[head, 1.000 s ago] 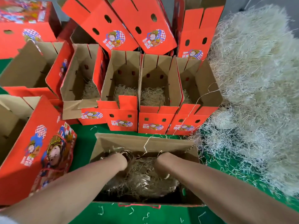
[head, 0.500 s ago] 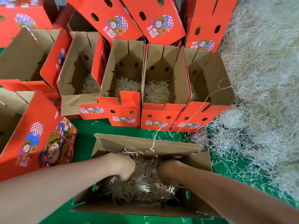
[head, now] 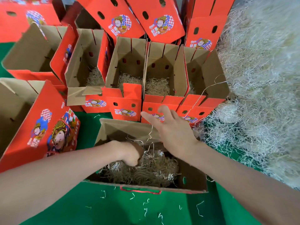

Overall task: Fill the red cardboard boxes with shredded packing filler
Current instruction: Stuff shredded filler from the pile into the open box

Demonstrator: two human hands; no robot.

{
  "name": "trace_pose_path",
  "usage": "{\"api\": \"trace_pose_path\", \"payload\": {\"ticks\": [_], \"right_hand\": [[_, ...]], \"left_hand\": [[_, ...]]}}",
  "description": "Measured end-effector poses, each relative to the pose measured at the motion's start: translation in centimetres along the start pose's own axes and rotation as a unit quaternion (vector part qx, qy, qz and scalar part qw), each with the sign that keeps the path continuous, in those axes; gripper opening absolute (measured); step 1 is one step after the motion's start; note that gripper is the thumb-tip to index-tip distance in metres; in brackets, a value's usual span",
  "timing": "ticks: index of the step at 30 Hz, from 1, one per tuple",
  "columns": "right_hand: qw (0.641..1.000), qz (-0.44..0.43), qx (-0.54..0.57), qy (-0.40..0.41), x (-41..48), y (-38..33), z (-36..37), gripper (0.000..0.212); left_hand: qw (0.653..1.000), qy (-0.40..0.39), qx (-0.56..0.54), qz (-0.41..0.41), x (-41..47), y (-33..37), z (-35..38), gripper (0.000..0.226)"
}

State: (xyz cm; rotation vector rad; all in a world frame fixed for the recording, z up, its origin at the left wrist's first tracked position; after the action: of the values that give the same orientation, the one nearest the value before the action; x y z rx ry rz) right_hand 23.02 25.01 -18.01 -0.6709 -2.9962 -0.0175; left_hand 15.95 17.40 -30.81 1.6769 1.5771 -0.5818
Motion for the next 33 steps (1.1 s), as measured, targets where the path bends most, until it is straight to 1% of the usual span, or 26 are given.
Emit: {"api": "trace_pose_path", "payload": {"ticks": [1, 2, 3, 4, 6, 9, 11, 12, 13, 15, 16, 18, 19, 20, 22, 24, 25, 26, 27, 29, 31, 32, 33], "right_hand": [[1.0, -0.001, -0.016, -0.022, 0.3, 0.2, 0.5, 0.068], [0.999, -0.003, -0.012, -0.031, 0.6, 0.4, 0.7, 0.047], [0.999, 0.0, 0.016, -0.031, 0.7, 0.7, 0.8, 0.029], [0.998, 0.007, 0.062, -0.029, 0.8, 0.8, 0.7, 0.022], [0.987, 0.024, 0.156, -0.01, 0.8, 0.9, 0.1, 0.021], [0.967, 0.017, 0.247, 0.06, 0.7, 0.5, -1.7, 0.019], [0.96, -0.023, 0.267, 0.081, 0.2, -0.3, -2.8, 0.019], [0.961, -0.06, 0.263, 0.069, -0.1, -0.9, -3.0, 0.019], [0.965, -0.102, 0.241, 0.033, -0.4, -1.7, -2.5, 0.019], [0.971, -0.165, 0.125, -0.116, -1.5, -3.2, 0.1, 0.019], [0.963, -0.174, 0.065, -0.193, -2.1, -3.4, 1.9, 0.017], [0.933, -0.141, -0.006, -0.333, -2.8, -2.9, 5.2, 0.017], [0.913, -0.126, -0.035, -0.387, -2.8, -2.6, 6.6, 0.022], [0.895, -0.125, -0.066, -0.424, -2.4, -2.4, 7.9, 0.029], [0.869, -0.152, -0.111, -0.458, -1.3, -2.8, 10.1, 0.041], [0.841, -0.203, -0.112, -0.489, -0.8, -4.5, 12.0, 0.05], [0.826, -0.217, -0.105, -0.51, -1.1, -5.5, 13.2, 0.051], [0.816, -0.218, -0.104, -0.526, -1.5, -6.2, 14.6, 0.05], [0.81, -0.206, -0.115, -0.537, -2.0, -6.5, 16.2, 0.048], [0.803, -0.15, -0.138, -0.56, -3.3, -6.1, 18.8, 0.042], [0.802, -0.109, -0.121, -0.575, -4.4, -4.9, 19.9, 0.029], [0.806, -0.099, -0.105, -0.574, -4.7, -4.3, 19.8, 0.022], [0.806, -0.099, -0.102, -0.574, -5.0, -3.8, 19.5, 0.024]], "left_hand": [[1.0, 0.004, -0.003, -0.005, -0.2, 0.1, 0.1, 0.031], [1.0, 0.01, -0.009, -0.009, -0.2, 0.0, 0.2, 0.032], [1.0, 0.016, -0.01, -0.011, -0.4, -0.1, 0.3, 0.032], [1.0, 0.019, -0.007, -0.01, -0.5, 0.0, 0.3, 0.032], [1.0, 0.015, -0.006, -0.018, -0.8, 0.0, 0.5, 0.031], [0.999, -0.009, 0.007, -0.034, -1.2, 0.1, 0.6, 0.032], [0.999, -0.018, 0.008, -0.043, -1.2, -0.3, 0.8, 0.034], [0.999, -0.013, 0.006, -0.044, -1.2, -0.5, 0.7, 0.034], [0.999, 0.001, -0.002, -0.04, -1.3, -0.7, 0.4, 0.035], [1.0, -0.006, -0.005, -0.023, -1.8, -0.9, 0.1, 0.039], [0.999, -0.024, 0.01, -0.022, -1.9, -1.2, 0.1, 0.036], [0.997, -0.046, 0.052, -0.039, -2.0, -1.9, 0.0, 0.02], [0.995, -0.054, 0.059, -0.051, -2.1, -2.1, -0.2, 0.016], [0.995, -0.068, 0.043, -0.06, -1.8, -2.3, -0.1, 0.018], [0.994, -0.098, -0.008, -0.05, -0.9, -2.4, 0.4, 0.027], [0.992, -0.123, -0.01, -0.037, -0.4, -2.2, 0.8, 0.034], [0.991, -0.134, -0.003, -0.024, -0.1, -1.9, 1.3, 0.035], [0.989, -0.145, -0.005, -0.03, 0.2, -1.7, 1.9, 0.035], [0.988, -0.152, 0.006, -0.035, 0.5, -1.7, 2.4, 0.036], [0.98, -0.186, 0.039, -0.06, 0.7, -2.0, 3.8, 0.036], [0.959, -0.269, 0.055, -0.069, 0.2, -2.3, 5.5, 0.032], [0.955, -0.28, 0.062, -0.073, 0.1, -2.7, 6.2, 0.034], [0.955, -0.279, 0.069, -0.078, 0.1, -3.3, 6.7, 0.042]]}}
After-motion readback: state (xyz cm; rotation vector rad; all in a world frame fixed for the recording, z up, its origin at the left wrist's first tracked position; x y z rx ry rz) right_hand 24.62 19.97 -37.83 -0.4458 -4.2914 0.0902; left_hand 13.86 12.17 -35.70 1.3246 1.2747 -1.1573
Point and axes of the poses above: each hand's wrist, its own x-axis towards the middle knuckle, its own z-axis out of the palm, y = z × x, the point moved 5 cm from there along x, towards the middle knuckle, and after that the axes turned 7 degrees about z, right-handed, at the moved point
